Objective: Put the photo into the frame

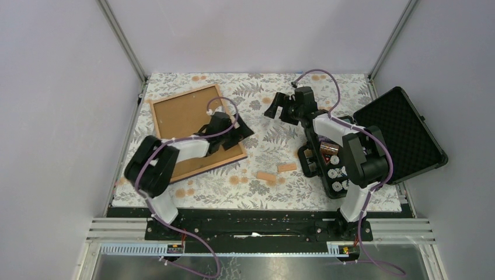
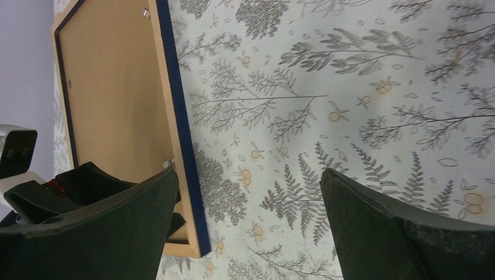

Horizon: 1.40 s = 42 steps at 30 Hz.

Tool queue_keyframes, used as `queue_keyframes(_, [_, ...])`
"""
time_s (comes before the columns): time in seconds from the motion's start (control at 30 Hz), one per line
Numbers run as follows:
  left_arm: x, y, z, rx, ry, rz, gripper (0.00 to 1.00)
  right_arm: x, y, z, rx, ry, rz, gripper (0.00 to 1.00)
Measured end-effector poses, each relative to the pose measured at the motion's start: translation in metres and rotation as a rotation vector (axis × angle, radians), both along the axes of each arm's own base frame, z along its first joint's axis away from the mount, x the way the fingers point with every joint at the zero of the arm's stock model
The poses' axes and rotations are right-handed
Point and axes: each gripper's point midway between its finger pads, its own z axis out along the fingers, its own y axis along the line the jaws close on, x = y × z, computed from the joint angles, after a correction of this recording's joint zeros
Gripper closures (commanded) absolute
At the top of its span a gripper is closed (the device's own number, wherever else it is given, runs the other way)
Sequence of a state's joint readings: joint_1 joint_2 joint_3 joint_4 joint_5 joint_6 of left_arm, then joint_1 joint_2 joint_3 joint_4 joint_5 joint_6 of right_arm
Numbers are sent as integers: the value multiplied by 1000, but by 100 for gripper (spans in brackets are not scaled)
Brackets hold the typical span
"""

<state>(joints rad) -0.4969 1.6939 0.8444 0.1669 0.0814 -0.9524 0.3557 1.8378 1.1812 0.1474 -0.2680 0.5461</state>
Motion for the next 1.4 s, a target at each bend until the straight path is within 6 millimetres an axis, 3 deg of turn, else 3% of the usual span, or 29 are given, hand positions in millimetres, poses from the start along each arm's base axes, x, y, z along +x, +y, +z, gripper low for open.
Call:
queue_keyframes(0.2, [29,-77,9,-119,-38,-118,1,12,-27,-8,-47,19,-76,0])
queue_keyframes(0.37, [30,-87,21,-121,-78,-134,1,22,-60,-26,-82,63,-162,0])
queue_keyframes(0.47, [45,-71,46,-74,-168,-88,1,24,-62,-36,-97,89,-170,0])
queue_keyframes(0.57, [67,-45,94,-28,-310,-8,1,25,-50,-44,-120,108,-151,0])
queue_keyframes(0.7, [96,9,167,6,-513,155,1,28,-16,-50,-169,100,-100,0])
queue_keyframes(0.77, [108,37,191,37,-595,234,1,27,7,-53,-196,97,-64,0])
queue_keyframes(0.83, [119,65,202,96,-648,313,1,23,28,-58,-224,103,-31,0])
queue_keyframes(0.9, [125,88,197,154,-657,369,1,19,47,-63,-270,112,-10,1])
queue_keyframes(0.97, [126,108,179,201,-639,409,1,14,63,-67,-327,124,-3,3])
queue_keyframes(1.13, [125,148,109,288,-533,463,1,-1,86,-71,-407,137,12,9])
queue_keyframes(1.27, [129,156,71,332,-477,453,1,-10,84,-75,-457,149,5,12])
queue_keyframes(1.4, [126,152,58,342,-464,427,1,-11,78,-77,-491,152,-11,16])
